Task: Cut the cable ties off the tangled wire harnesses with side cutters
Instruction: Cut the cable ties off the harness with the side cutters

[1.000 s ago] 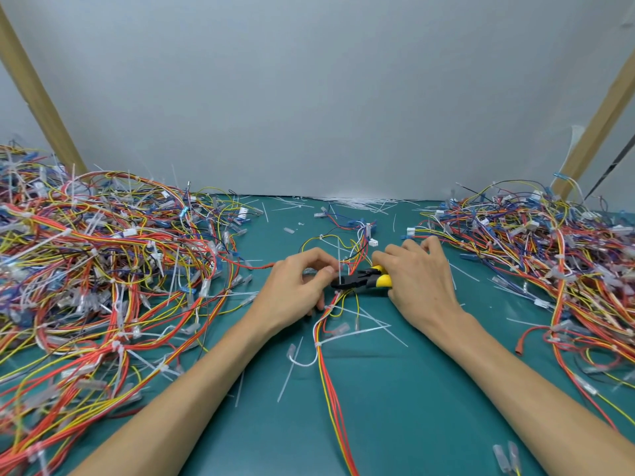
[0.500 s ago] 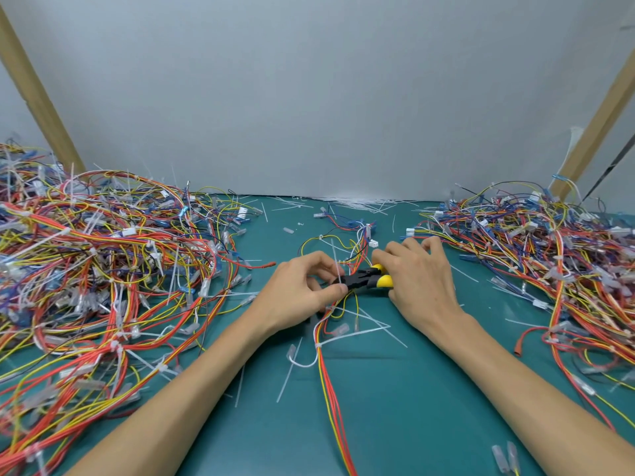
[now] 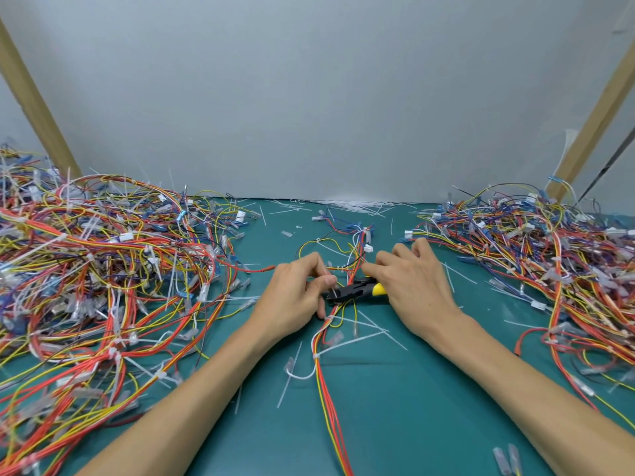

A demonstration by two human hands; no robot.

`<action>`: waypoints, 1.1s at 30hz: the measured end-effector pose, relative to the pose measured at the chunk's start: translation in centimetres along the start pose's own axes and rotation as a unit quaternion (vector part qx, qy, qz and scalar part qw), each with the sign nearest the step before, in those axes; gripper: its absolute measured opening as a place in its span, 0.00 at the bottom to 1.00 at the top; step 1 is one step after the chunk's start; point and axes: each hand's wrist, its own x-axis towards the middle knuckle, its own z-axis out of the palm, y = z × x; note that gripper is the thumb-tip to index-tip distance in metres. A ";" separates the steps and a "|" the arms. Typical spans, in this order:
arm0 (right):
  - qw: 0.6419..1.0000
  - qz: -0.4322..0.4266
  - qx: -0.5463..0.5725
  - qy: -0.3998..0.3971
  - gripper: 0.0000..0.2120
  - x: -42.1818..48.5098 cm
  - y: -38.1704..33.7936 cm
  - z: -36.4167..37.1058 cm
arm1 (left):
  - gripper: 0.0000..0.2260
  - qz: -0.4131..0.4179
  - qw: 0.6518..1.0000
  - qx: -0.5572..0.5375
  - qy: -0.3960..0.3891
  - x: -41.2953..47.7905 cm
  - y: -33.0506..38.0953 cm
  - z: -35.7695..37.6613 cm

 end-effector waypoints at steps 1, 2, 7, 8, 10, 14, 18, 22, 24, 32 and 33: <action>1.000 -0.013 0.001 -0.004 0.11 0.0 0.1 0.0 | 0.07 0.007 1.000 0.009 0.003 0.0 0.0 0.1; 1.000 -0.025 0.001 -0.007 0.11 -0.1 0.2 0.0 | 0.08 0.015 1.000 0.014 0.006 0.0 0.1 0.1; 0.998 -0.062 -0.007 0.016 0.09 0.4 0.8 -0.4 | 0.10 0.044 0.998 0.028 0.042 -0.4 0.4 0.3; 0.997 -0.068 -0.006 0.021 0.10 0.5 0.7 -0.5 | 0.10 0.046 0.997 0.033 0.059 -0.5 0.4 0.3; 0.996 -0.084 -0.020 0.031 0.15 0.8 0.4 -0.7 | 0.08 0.049 0.993 0.046 0.096 -0.6 0.3 0.1; 0.991 -0.119 -0.060 0.017 0.20 1.1 0.6 -1.4 | 0.07 0.058 0.989 0.085 0.110 -0.5 0.2 -0.1; 0.992 -0.111 -0.062 -0.011 0.16 0.8 0.4 -1.4 | 0.08 0.061 0.987 0.110 0.103 -0.6 0.1 0.0; 0.997 -0.064 -0.022 -0.044 0.11 0.1 -0.2 -0.5 | 0.10 0.059 0.990 0.112 0.064 -0.6 0.1 0.0; 0.998 -0.038 -0.010 -0.040 0.08 -0.3 -0.4 -0.4 | 0.11 0.055 0.993 0.091 0.052 -0.7 0.1 0.1; 0.999 -0.015 -0.010 -0.049 0.08 -0.8 -0.5 -1.0 | 0.09 0.004 1.000 -0.003 0.028 -0.6 0.4 -0.1; 0.999 -0.013 -0.008 -0.047 0.07 -0.8 -0.5 -0.9 | 0.09 -0.005 1.000 -0.013 0.024 -0.5 0.3 -0.2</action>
